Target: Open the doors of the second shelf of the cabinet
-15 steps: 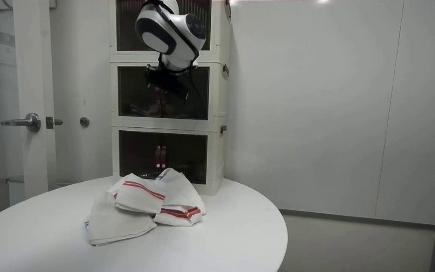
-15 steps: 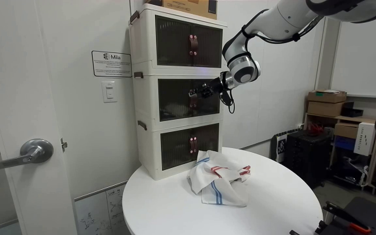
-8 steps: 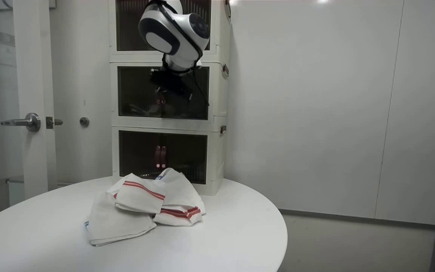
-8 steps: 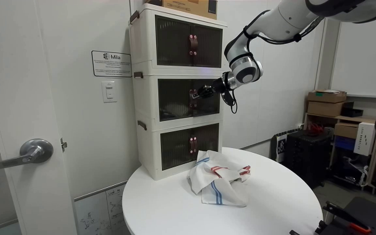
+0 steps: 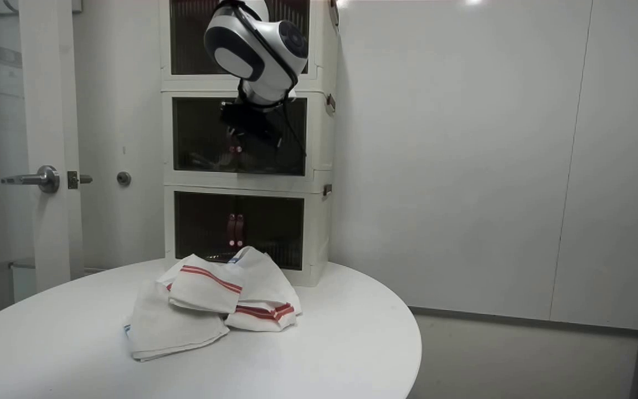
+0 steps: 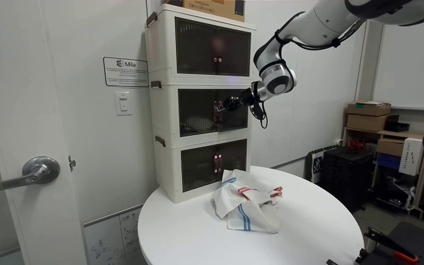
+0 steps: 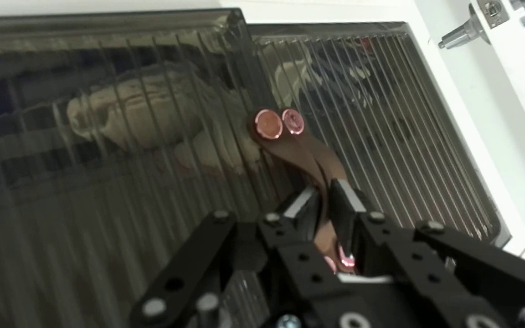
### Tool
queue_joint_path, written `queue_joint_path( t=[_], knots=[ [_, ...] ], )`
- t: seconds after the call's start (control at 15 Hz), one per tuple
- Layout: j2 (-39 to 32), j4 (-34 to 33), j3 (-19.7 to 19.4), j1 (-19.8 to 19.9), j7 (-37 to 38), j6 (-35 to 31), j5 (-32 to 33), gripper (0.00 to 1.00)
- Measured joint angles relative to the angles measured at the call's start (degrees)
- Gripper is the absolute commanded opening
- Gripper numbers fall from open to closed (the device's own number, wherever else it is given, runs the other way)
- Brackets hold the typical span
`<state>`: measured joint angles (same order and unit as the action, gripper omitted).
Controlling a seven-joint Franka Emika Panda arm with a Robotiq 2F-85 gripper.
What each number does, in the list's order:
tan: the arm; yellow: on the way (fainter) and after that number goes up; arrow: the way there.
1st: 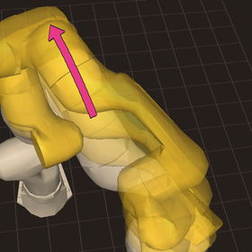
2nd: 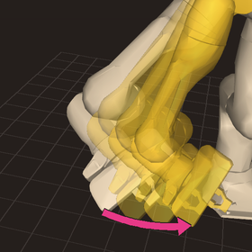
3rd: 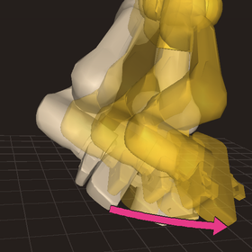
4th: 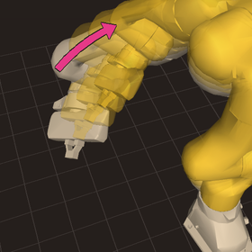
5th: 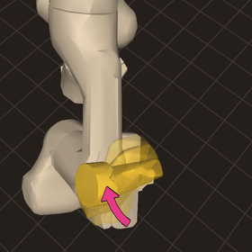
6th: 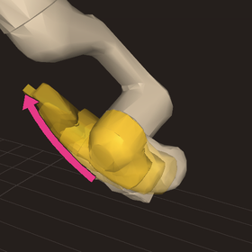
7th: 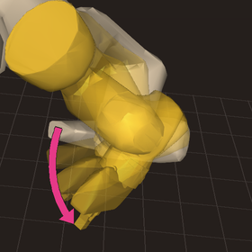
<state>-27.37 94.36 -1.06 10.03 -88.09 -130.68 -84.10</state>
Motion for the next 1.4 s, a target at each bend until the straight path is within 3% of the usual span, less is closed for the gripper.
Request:
queue_joint_path(
  t=[0.93,1.0,1.07,1.4],
  knots=[
    [2.7,5.4,-0.6,0.0,0.0,0.1,-6.0,0.09],
    [3.1,5.9,-0.7,0.0,0.0,0.1,-6.2,0.15],
    [3.4,6.3,-0.8,-0.1,0.0,0.1,-6.5,0.36],
    [4.5,8.3,-1.8,-0.1,0.0,-0.3,-7.6,0.72]
  ],
)
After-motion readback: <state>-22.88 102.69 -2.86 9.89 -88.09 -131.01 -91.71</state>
